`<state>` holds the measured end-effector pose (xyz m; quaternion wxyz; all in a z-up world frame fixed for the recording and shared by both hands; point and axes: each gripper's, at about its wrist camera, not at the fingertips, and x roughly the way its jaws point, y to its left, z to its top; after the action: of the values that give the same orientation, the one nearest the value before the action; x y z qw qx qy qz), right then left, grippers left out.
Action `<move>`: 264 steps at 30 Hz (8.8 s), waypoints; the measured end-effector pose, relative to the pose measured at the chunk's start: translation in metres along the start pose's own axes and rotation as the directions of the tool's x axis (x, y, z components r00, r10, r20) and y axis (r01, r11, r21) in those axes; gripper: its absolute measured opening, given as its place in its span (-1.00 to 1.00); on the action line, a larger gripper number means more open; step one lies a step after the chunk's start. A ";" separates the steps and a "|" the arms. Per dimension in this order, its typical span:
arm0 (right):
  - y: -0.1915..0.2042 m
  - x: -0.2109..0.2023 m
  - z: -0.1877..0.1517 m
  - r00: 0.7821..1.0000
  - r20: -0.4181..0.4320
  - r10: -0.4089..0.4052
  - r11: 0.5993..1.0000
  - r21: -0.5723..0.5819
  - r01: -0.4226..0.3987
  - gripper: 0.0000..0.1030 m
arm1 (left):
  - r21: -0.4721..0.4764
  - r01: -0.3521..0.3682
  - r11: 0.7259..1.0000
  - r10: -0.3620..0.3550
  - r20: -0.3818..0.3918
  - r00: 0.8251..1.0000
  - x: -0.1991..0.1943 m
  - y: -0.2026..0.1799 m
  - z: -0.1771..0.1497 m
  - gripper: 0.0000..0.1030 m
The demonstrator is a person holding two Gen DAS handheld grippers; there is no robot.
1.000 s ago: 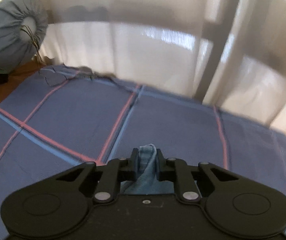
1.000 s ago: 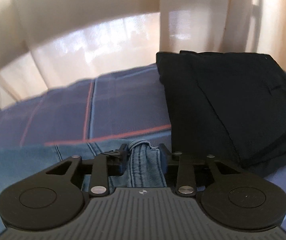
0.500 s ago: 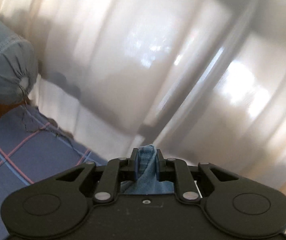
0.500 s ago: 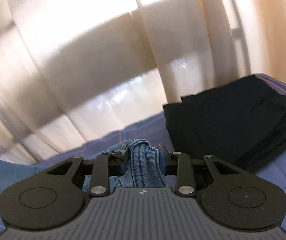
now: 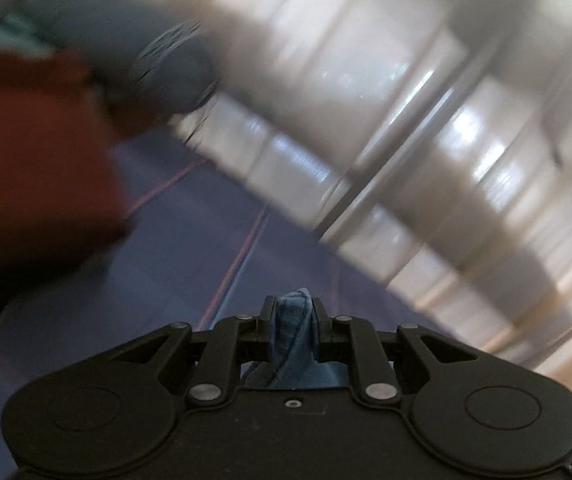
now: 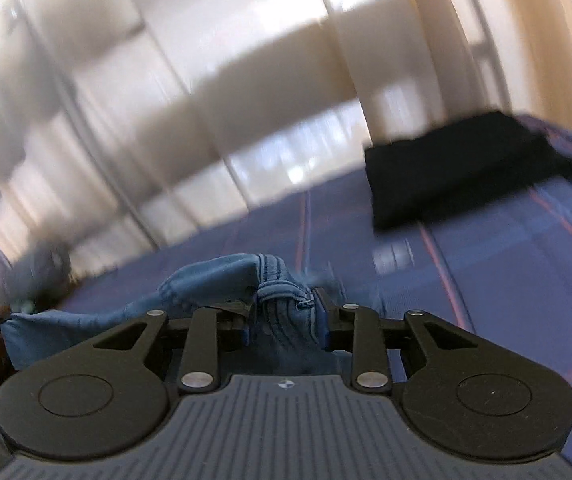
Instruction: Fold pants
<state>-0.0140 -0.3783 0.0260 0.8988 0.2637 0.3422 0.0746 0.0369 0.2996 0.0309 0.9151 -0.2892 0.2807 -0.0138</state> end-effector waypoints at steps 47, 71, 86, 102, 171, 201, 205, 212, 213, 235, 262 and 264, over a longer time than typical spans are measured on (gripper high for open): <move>0.044 -0.014 -0.062 0.981 -0.150 -0.122 0.974 0.172 0.147 0.74 | -0.313 0.022 0.950 -0.067 -0.133 0.989 -0.083 0.022 -0.097 1.00; 0.036 0.002 -0.067 0.978 -0.169 -0.122 0.975 0.165 0.150 0.26 | -0.063 -0.100 0.993 0.095 -0.074 0.993 -0.024 -0.075 -0.047 1.00; 0.040 0.012 -0.066 0.968 -0.188 -0.167 0.967 0.159 0.198 0.25 | -0.255 -0.334 0.907 0.322 -0.089 0.942 -0.062 0.069 -0.104 1.00; 0.050 -0.010 -0.057 0.981 -0.085 -0.177 0.964 0.186 0.190 -0.81 | -0.095 -0.347 0.933 0.346 -0.027 0.938 -0.040 0.040 -0.090 1.00; 0.149 0.082 -0.057 0.993 -0.105 0.062 0.996 -0.054 -0.068 0.53 | 0.040 -0.313 0.949 0.314 -0.014 0.949 -0.050 -0.031 -0.128 1.00; 0.286 0.138 -0.125 0.876 -0.416 0.244 0.951 -0.077 -0.301 0.39 | -0.189 -0.290 0.938 0.301 0.033 0.953 -0.037 0.062 -0.122 1.00; 0.289 0.140 -0.128 0.865 -0.433 0.253 0.945 -0.079 -0.316 0.08 | -0.179 -0.284 0.942 0.295 0.039 0.955 -0.035 0.060 -0.124 1.00; 0.294 0.146 -0.139 0.848 -0.453 0.277 0.939 -0.060 -0.339 -0.78 | -0.155 -0.285 0.946 0.295 0.038 0.955 -0.021 0.051 -0.120 1.00; 0.296 0.145 -0.139 0.847 -0.446 0.288 0.935 -0.058 -0.349 -0.80 | -0.148 -0.283 0.948 0.291 0.036 0.956 -0.019 0.050 -0.120 1.00; 0.281 0.164 -0.158 0.822 -0.441 0.360 0.925 0.053 -0.377 -1.00 | -0.013 0.183 0.983 -0.180 0.130 0.975 -0.043 -0.089 -0.103 1.00; 0.177 0.110 -0.056 0.882 -0.155 0.444 0.859 0.353 -0.370 1.00 | 0.428 0.233 0.873 -0.195 -0.132 0.972 0.013 -0.179 -0.215 1.00; 0.186 0.121 -0.056 0.888 -0.230 0.398 0.893 0.318 -0.318 1.00 | 0.447 0.238 0.862 -0.193 -0.143 0.971 0.013 -0.182 -0.221 1.00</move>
<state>0.0493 -0.1583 0.0191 0.7645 0.4296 0.4218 0.2305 -0.0424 0.0307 -0.0267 0.9359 -0.0924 0.2777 -0.1958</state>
